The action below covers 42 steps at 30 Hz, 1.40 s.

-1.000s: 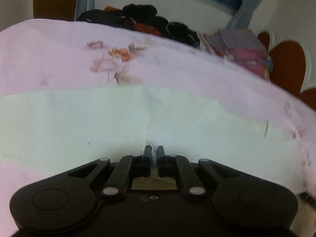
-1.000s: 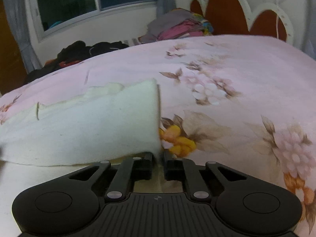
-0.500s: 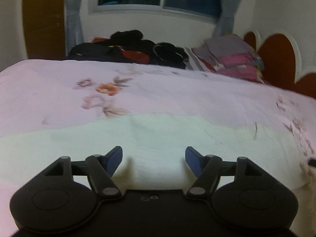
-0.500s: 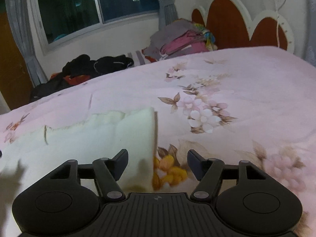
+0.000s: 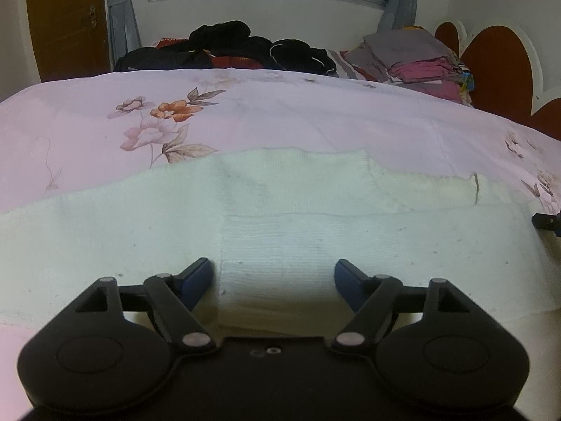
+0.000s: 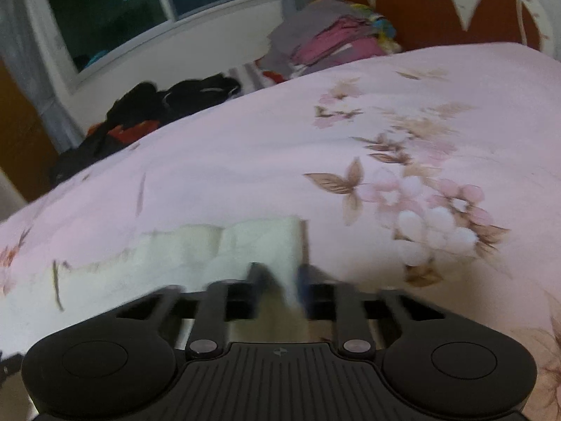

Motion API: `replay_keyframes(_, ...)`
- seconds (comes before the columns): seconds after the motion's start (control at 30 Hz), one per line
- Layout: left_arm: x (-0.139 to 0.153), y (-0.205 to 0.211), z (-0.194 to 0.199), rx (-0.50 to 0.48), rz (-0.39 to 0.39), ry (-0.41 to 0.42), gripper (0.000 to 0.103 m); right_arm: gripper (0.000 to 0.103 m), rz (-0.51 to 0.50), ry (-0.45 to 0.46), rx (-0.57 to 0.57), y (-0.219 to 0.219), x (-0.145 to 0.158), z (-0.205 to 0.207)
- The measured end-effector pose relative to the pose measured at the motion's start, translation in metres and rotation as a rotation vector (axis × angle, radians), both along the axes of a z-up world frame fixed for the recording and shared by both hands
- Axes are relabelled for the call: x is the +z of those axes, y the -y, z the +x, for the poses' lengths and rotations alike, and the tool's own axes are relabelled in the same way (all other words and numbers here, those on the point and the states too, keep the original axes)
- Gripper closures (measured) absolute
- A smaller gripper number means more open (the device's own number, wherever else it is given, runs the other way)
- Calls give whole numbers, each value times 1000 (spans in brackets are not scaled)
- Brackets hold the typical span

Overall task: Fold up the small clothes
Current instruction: 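Lower the sleeve onto the sweater and open the right gripper, then move the left gripper to the other sleeve cuff and grasp it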

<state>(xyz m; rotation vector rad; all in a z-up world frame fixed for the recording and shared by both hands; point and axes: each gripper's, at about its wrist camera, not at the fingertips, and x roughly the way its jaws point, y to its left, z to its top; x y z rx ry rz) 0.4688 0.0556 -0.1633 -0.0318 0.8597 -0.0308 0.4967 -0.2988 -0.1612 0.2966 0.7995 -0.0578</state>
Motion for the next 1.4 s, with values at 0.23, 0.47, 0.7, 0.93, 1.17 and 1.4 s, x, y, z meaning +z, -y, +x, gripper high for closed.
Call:
replay_keyframes(0.23,0,1,2,-7,11,-3,23,94,-181,8,-9,-8,3,-3)
replay_keyframes(0.47,5,1,-4,10,9,-21,23,94,-178,80,119,-51,26,-33)
replay_keyframes(0.7,5,1,-4,15,29,-44,22,92,-231,35,188,-84,1,-43)
replay_keyframes(0.93,10,2,-7,31,26,-57,22,46,-221,48,214,-105,14,-50)
replay_keyframes(1.17,25,-5,-16,33,18,-46,21,46,-211,28,215,-120,16,-52)
replay_keyframes(1.4,40,-21,-30,51,10,-30,16,46,-210,13,273,-154,12,-52)
